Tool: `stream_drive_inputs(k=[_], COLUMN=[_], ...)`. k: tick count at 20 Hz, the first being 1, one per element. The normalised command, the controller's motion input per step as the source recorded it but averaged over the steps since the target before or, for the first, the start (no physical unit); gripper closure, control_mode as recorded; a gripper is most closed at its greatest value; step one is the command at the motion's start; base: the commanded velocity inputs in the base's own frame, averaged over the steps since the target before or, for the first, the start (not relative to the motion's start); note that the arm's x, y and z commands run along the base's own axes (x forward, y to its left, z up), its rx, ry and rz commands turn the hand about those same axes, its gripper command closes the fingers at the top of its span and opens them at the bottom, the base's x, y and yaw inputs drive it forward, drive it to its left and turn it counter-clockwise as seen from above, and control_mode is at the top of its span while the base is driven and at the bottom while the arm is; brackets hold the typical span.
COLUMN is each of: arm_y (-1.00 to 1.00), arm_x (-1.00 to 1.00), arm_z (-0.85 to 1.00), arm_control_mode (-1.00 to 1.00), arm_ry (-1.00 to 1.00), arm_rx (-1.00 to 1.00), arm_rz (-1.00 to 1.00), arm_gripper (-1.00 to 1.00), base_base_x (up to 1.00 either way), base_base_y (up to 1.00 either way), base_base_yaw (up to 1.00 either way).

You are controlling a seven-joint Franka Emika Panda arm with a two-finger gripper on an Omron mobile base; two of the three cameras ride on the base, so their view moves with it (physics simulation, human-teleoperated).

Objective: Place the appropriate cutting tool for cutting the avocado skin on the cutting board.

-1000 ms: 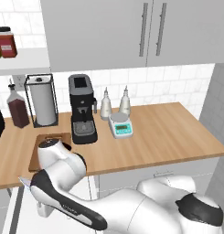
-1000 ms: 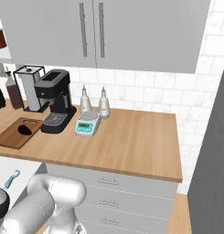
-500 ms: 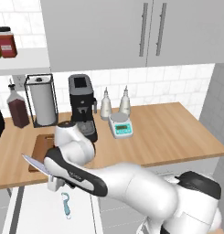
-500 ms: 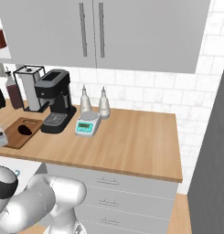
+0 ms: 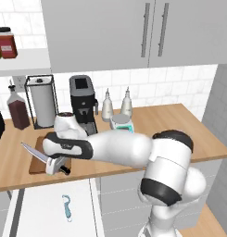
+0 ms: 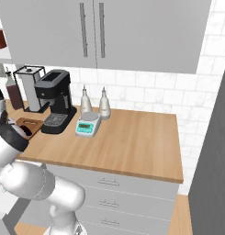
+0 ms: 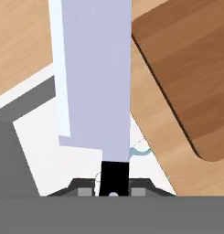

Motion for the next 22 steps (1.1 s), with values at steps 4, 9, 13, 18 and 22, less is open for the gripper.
stream_drive_inputs(k=[4,9,13,18,22], arm_y=[0.19,0.05,0.0,0.0,0.12], arm_x=[0.66,0.46,0.53,0.57,0.52], arm_z=[-0.01,-0.17,-0.25,-0.23,-0.08], arm_control_mode=[-1.0,-1.0,-1.0,-1.0,-1.0], arm_ry=[0.0,0.0,0.05,0.09,0.12], arm_rx=[-0.06,-0.1,-0.09,-0.05,-0.04], arm_rz=[0.0,0.0,-0.02,-0.03,-0.01], arm_gripper=[1.0,1.0,1.0,1.0,1.0], base_base_x=[0.0,0.0,0.0,0.0,0.0], base_base_y=[0.0,0.0,0.0,0.0,0.0], base_base_yaw=[0.0,0.0,0.0,0.0,0.0])
